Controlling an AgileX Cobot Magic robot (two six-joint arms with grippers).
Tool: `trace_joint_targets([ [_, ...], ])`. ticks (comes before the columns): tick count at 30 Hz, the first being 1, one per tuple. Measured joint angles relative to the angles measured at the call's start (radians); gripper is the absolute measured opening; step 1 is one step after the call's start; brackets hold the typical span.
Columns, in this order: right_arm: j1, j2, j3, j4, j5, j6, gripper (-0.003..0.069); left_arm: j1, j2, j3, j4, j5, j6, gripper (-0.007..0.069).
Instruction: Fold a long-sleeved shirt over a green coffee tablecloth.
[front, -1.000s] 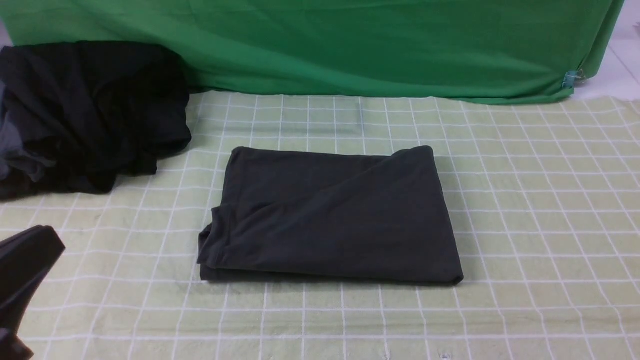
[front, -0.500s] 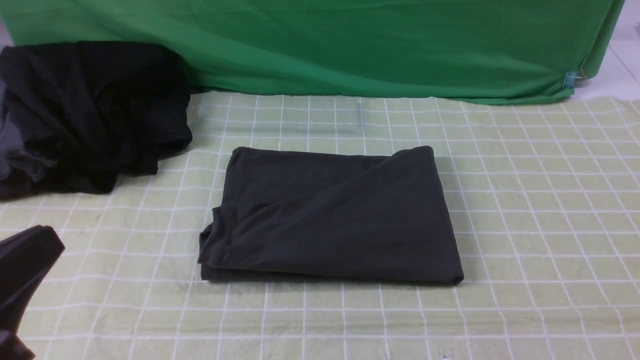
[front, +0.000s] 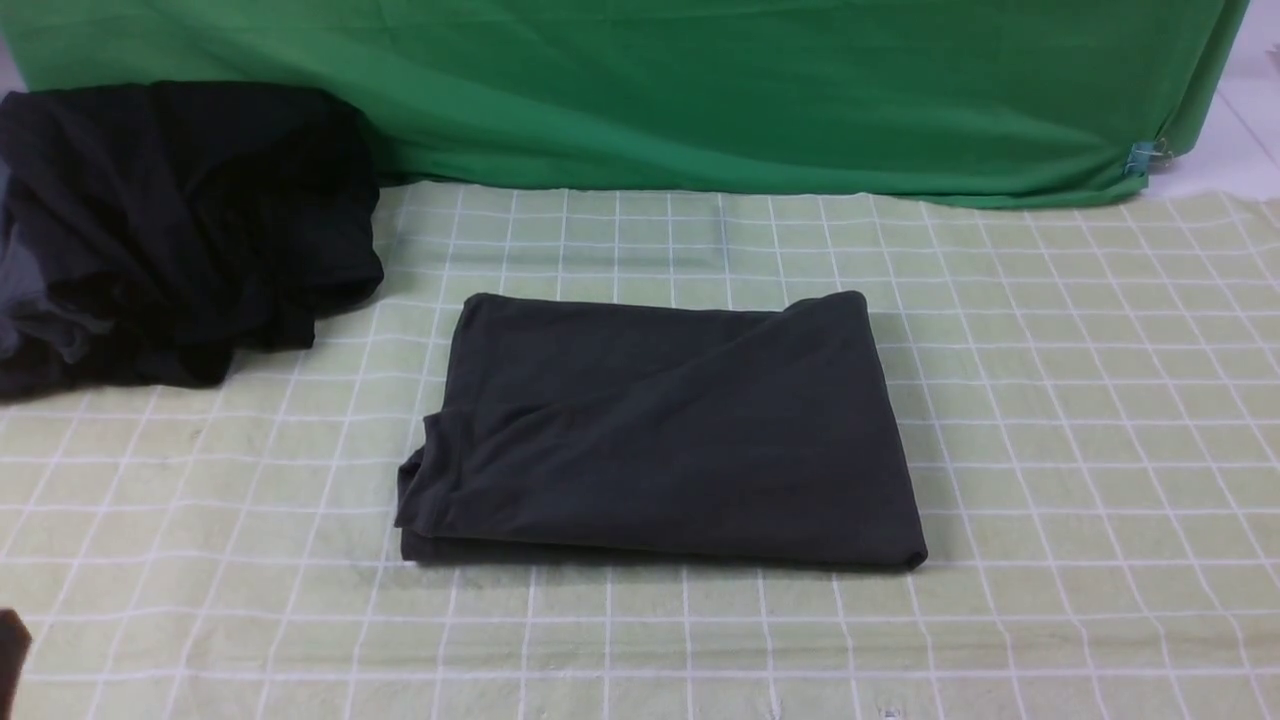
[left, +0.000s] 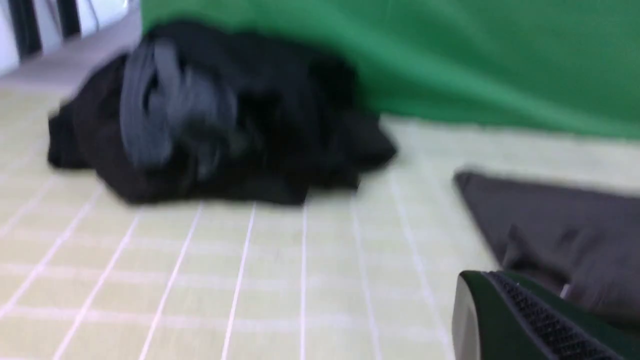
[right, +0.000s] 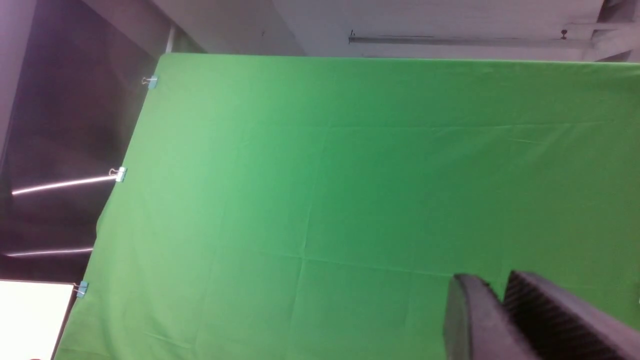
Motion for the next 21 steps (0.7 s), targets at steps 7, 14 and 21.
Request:
trace_joint_targets([
  [7,0.000,0.000,0.000,0.000,0.000,0.000,0.0115,0.001,0.000,0.007,0.004,0.042,0.005,0.0003],
  [14,0.000,0.000,0.000,0.000,0.000,0.000,0.0124,0.001,0.000,0.007,0.004,0.042,0.005,0.0003],
  [21,0.000,0.000,0.000,0.000,0.000,0.000,0.0139,0.001,0.000,0.007,0.004,0.042,0.005,0.0003],
])
